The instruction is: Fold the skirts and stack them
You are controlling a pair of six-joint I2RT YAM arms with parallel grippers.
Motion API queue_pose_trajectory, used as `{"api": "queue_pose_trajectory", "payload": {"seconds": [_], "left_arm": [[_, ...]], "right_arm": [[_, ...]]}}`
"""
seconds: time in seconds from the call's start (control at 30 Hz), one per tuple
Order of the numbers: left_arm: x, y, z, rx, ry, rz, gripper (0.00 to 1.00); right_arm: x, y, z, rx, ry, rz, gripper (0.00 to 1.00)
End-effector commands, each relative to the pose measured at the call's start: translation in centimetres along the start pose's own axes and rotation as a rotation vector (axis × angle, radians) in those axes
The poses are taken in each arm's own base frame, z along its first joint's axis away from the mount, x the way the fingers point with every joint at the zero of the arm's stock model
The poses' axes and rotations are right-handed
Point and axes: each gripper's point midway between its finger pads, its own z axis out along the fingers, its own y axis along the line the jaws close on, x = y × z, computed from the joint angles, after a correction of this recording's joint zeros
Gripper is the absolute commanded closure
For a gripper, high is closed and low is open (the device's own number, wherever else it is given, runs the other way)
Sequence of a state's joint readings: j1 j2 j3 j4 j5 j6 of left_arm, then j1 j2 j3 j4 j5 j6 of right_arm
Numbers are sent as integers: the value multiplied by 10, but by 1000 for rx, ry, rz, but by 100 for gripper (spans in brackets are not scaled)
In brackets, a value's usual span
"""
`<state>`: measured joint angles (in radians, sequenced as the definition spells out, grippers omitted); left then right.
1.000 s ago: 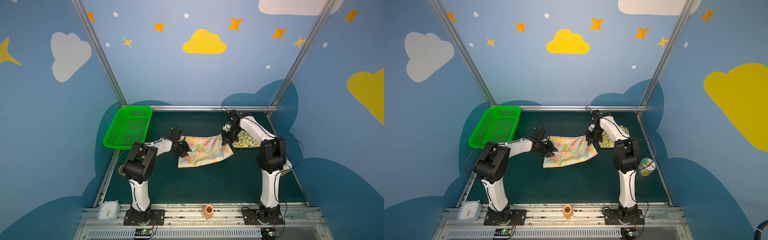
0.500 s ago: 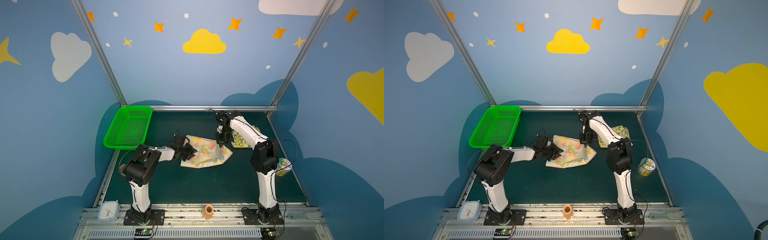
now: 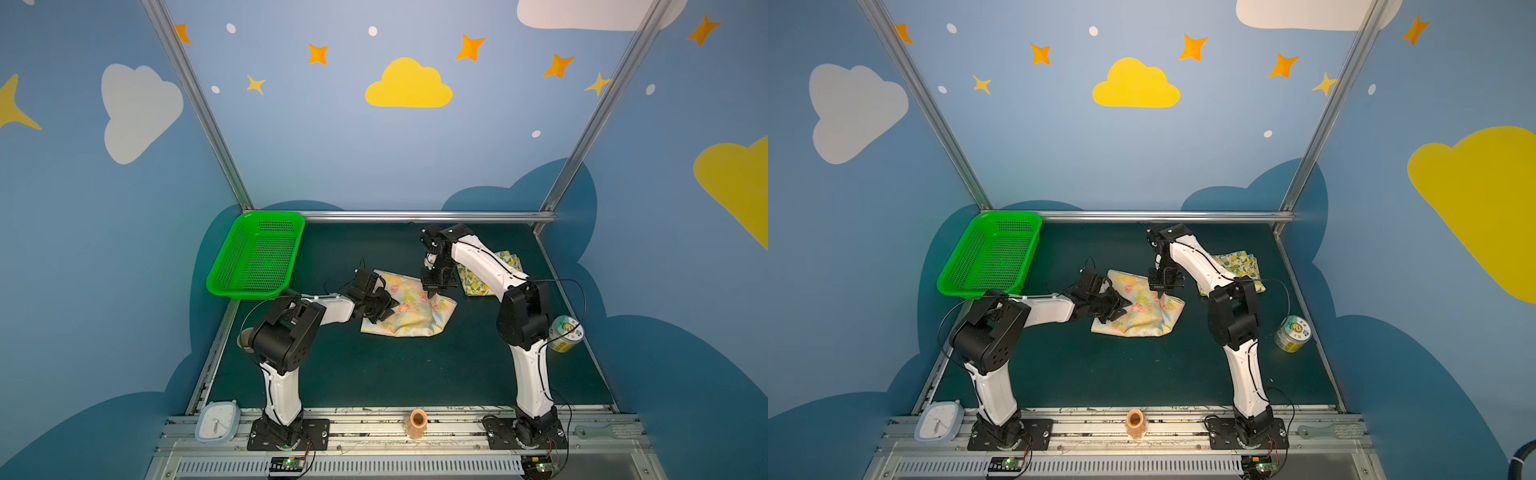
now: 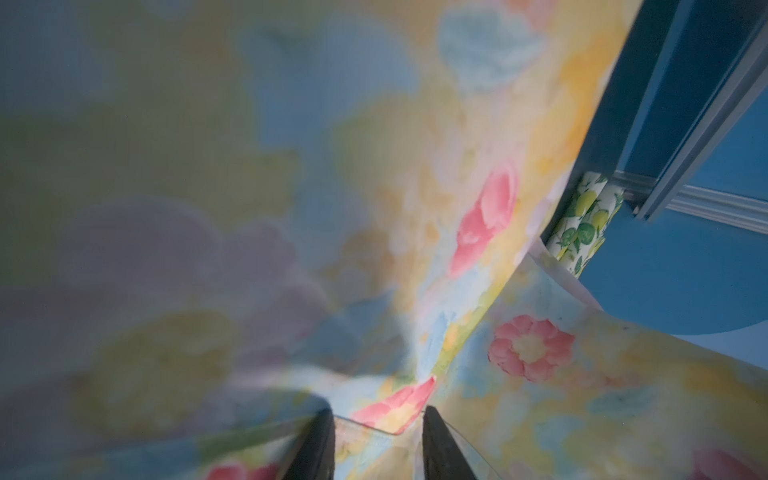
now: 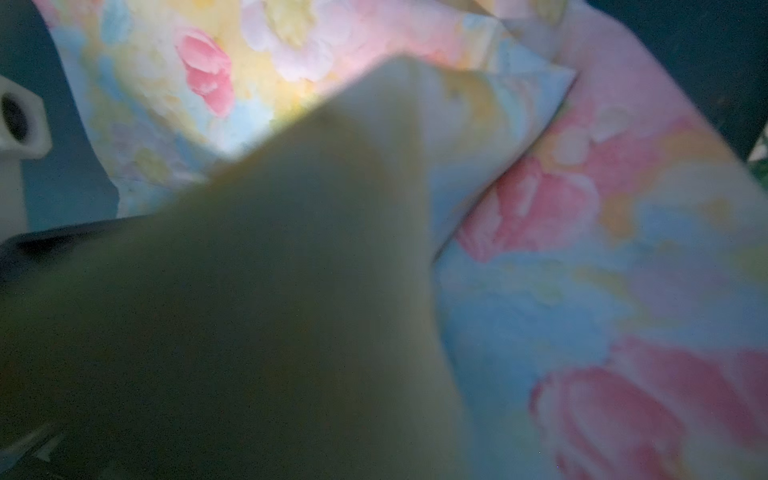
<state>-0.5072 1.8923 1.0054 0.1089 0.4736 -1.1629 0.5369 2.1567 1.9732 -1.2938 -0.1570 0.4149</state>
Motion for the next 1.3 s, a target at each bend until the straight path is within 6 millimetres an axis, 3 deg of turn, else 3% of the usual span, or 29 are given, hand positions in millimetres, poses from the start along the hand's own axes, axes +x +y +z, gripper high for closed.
{"api": "queue_pose_trajectory", "payload": {"seconds": [0.0, 0.27, 0.43, 0.67, 0.8, 0.9, 1.0, 1.27], "left_arm": [[25, -4, -6, -84, 73, 90, 63], [76, -17, 29, -107, 236, 174, 62], [102, -13, 54, -138, 320, 181, 63], [121, -13, 66, -130, 350, 155, 63], [127, -30, 74, -63, 356, 111, 63], [122, -47, 71, -3, 348, 87, 64], [103, -53, 54, 27, 314, 72, 64], [43, -23, -15, -36, 204, 78, 63]], "right_arm": [[5, -6, -19, -29, -26, 21, 100], [3, -15, -18, -52, -19, 27, 100], [-3, -21, -19, -62, -28, 37, 100], [-14, -35, -20, -65, -40, 39, 100], [-21, -42, -18, -35, -40, 8, 100], [-25, -50, -17, 6, -47, -14, 100], [-31, -57, -21, 42, -69, -37, 100], [-39, -64, -44, 128, -148, -106, 100]]}}
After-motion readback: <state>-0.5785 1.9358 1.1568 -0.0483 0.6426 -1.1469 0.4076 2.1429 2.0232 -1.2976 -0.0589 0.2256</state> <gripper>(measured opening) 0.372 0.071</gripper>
